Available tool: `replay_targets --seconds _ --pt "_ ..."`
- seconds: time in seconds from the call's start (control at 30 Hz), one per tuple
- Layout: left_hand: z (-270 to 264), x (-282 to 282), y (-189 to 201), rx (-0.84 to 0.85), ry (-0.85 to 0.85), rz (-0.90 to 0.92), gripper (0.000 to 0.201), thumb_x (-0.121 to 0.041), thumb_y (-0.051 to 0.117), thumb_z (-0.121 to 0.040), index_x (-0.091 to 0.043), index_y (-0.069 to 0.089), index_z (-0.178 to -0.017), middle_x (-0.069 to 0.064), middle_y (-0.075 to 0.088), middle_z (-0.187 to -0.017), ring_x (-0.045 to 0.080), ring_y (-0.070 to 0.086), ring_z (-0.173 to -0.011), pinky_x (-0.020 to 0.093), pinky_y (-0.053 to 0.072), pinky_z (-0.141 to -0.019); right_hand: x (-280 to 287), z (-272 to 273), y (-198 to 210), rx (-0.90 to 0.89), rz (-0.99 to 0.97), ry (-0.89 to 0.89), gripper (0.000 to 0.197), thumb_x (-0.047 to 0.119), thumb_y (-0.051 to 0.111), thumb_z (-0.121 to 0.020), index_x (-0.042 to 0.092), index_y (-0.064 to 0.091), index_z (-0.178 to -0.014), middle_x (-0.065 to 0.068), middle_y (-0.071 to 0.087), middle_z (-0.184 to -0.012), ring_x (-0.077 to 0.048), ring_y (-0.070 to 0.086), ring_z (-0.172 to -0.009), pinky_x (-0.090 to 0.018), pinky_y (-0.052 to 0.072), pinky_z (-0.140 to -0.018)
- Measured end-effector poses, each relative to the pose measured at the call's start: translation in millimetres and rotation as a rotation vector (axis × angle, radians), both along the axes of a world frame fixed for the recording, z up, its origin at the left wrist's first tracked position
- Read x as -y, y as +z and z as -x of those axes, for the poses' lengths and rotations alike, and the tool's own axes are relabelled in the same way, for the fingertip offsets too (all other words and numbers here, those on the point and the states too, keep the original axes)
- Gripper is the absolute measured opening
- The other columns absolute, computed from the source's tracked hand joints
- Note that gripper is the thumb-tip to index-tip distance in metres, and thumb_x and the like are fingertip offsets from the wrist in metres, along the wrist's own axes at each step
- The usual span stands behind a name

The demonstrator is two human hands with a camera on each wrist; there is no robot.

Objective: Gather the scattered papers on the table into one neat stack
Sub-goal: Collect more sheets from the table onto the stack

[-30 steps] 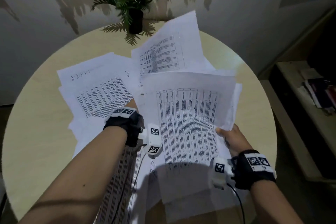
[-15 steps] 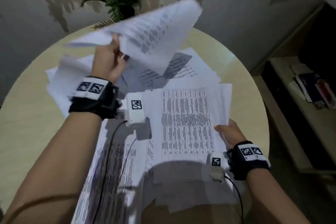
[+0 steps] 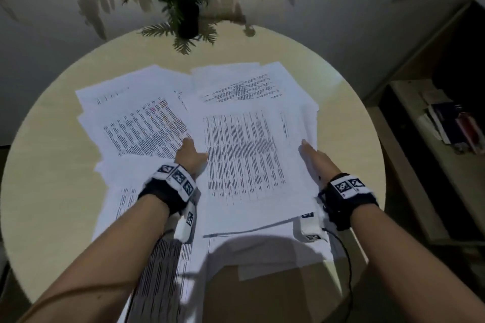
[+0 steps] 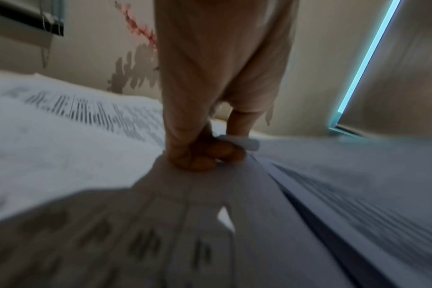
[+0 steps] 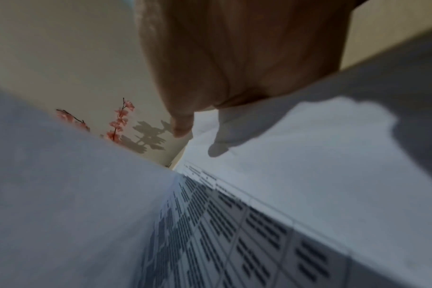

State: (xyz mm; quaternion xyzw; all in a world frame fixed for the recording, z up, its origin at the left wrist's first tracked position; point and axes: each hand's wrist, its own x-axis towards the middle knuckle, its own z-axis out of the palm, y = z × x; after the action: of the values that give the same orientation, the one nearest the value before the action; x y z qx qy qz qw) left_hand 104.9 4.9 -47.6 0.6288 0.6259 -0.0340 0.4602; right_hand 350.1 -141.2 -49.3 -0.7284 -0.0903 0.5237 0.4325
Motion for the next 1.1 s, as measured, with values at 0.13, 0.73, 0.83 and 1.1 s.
replay_targets --seconds 0.13,0.73,0.83,1.1 --pt "-11 21 -5 -0.039 -0.123 -0.065 0.067 -0.029 0.053 -0.092 -0.002 0.021 -0.144 0.026 0.033 -0.145 0.039 0.037 -0.132 0.043 0.036 -0.104 3 23 4 0.11 0.089 0.169 0.069 0.044 0.059 -0.085 -0.001 0.041 -0.133 0.0 0.069 -0.089 -0.008 0.066 -0.072 -0.018 0.05 -0.065" --pt "-10 17 193 1.117 0.169 -0.478 0.011 -0.009 0.06 -0.087 -0.017 0.055 -0.081 -0.015 0.068 -0.07 -0.007 0.063 -0.072 0.016 0.053 -0.08 7 49 193 0.575 -0.811 -0.263 0.071 0.044 0.085 -0.054 -0.007 0.059 -0.096 -0.003 0.067 -0.084 -0.014 0.063 -0.08 -0.03 0.055 -0.075" --pt "0 23 195 1.167 0.181 -0.442 0.029 -0.012 0.066 -0.082 -0.002 0.06 -0.108 -0.003 0.073 -0.092 0.01 0.069 -0.091 0.024 0.054 -0.089 7 61 192 0.487 -0.905 -0.356 0.059 0.011 0.079 -0.069 0.0 0.05 -0.119 0.005 0.069 -0.101 -0.006 0.067 -0.094 -0.019 0.054 -0.084" --pt "9 33 174 1.035 0.128 -0.361 0.044 -0.012 0.068 -0.078 -0.008 0.052 -0.12 0.0 0.065 -0.106 0.008 0.065 -0.093 0.024 0.055 -0.085 0 93 168 0.474 -0.853 -0.251 0.031 0.001 0.072 -0.076 0.021 0.055 -0.094 0.004 0.063 -0.087 -0.003 0.065 -0.078 -0.022 0.056 -0.072"
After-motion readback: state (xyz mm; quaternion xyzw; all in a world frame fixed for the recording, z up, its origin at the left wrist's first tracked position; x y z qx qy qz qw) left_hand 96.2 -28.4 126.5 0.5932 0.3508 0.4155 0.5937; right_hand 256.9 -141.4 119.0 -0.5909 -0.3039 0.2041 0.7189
